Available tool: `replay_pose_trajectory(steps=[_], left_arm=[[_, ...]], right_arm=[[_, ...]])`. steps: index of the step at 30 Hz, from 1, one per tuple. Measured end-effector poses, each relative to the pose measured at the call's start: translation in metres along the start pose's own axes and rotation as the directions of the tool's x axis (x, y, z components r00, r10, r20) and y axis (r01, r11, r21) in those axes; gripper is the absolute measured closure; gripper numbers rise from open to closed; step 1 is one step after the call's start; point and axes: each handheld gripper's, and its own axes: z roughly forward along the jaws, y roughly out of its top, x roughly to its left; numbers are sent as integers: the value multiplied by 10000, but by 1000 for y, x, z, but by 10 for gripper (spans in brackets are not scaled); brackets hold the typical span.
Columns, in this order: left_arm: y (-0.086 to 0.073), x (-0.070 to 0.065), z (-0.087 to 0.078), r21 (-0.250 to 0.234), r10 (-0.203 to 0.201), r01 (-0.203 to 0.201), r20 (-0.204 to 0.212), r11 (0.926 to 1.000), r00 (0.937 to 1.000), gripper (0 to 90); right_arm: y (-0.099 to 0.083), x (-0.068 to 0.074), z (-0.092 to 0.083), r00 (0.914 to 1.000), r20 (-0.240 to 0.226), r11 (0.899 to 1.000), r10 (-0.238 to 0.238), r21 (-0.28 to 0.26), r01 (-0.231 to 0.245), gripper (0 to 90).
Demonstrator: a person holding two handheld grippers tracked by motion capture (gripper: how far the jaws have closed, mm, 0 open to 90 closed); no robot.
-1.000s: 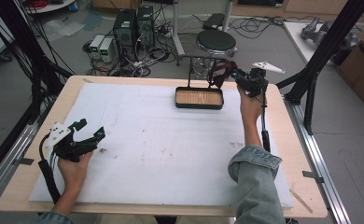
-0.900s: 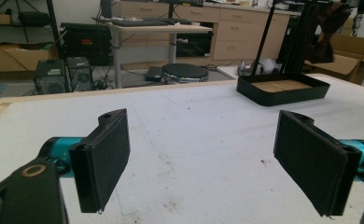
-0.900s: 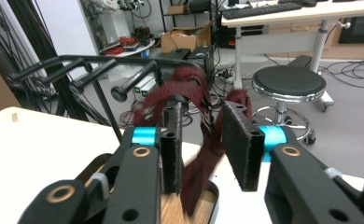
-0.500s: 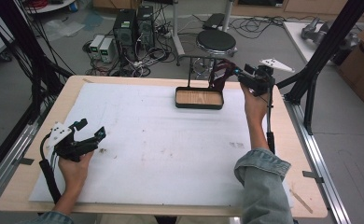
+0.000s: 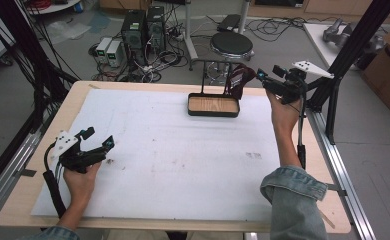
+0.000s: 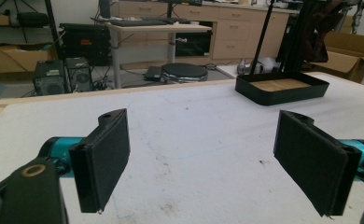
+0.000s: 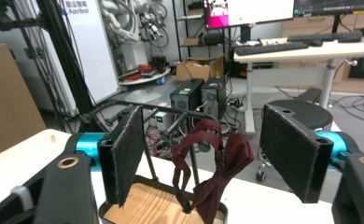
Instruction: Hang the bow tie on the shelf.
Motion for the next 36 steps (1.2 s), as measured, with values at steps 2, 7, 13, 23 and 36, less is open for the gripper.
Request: replay_pose_trajectory(steps=[2,7,13,23,36], left_arm=[[0,0,0,3,2,-2,-8,10000,10000,189],[0,-1,0,5,27,-27,-15,10000,10000,189],[0,-2,0,-9,35,-35,-22,10000,10000,189],[0,-3,0,69,73,-73,12,9999,10000,188],[0,-4,1,75,58,-58,-5,10000,10000,188]], right_arm=[[3,3,-5,9999,-82,9999,-90,-82,90,284],[9,11,-20,9990,-229,9982,-377,-473,366,253],[11,22,-47,9968,-349,9937,-721,-888,688,218],[4,34,-90,9961,-637,9863,-614,-1571,508,195],[-48,37,-119,9966,-348,9807,-741,-1838,665,134]])
